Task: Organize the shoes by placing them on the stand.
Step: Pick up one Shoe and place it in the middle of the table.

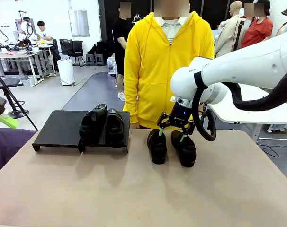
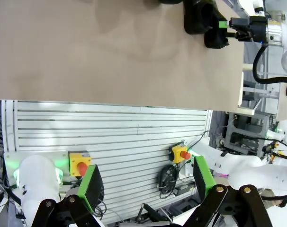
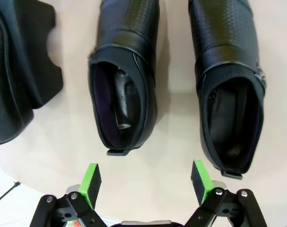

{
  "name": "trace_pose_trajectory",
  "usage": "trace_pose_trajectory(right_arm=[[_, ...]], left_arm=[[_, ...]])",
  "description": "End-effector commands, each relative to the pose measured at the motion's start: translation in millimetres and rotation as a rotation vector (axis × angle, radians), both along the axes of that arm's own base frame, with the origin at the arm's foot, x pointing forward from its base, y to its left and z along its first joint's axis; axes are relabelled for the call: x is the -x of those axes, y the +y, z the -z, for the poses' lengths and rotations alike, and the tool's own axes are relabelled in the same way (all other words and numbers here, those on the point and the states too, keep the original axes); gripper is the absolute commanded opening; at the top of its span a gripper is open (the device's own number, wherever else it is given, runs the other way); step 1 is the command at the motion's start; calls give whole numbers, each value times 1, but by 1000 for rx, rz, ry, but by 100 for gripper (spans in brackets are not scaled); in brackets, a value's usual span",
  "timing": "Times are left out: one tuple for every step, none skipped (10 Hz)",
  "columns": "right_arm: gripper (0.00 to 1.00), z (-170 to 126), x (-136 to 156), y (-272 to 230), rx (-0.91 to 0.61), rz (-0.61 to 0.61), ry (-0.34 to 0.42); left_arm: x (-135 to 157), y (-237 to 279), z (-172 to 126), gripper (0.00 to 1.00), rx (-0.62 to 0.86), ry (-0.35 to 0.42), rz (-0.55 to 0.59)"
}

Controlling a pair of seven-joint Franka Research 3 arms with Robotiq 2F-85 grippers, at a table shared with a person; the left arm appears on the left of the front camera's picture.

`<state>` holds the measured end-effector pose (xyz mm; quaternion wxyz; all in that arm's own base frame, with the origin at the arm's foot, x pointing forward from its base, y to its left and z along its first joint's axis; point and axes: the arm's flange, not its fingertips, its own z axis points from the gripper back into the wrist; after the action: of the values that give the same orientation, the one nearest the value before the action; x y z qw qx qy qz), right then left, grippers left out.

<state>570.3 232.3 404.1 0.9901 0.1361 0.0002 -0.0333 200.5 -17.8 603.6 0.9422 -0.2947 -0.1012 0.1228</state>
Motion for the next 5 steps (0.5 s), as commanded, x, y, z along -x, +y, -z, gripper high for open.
trace_pose_trajectory(right_arm=[[100, 8, -23, 16, 86, -53, 24], [100, 6, -30, 17, 84, -66, 28], [100, 9, -40, 17, 100, -68, 52], [100, 14, -46, 21, 102, -83, 86], [100, 18, -50, 22, 100, -91, 94]], left_arm=[[1, 3, 0, 100, 4, -4, 16], [1, 3, 0, 100, 4, -4, 16], [1, 3, 0, 100, 4, -4, 16], [1, 3, 0, 100, 4, -4, 16], [1, 3, 0, 100, 4, -4, 16]])
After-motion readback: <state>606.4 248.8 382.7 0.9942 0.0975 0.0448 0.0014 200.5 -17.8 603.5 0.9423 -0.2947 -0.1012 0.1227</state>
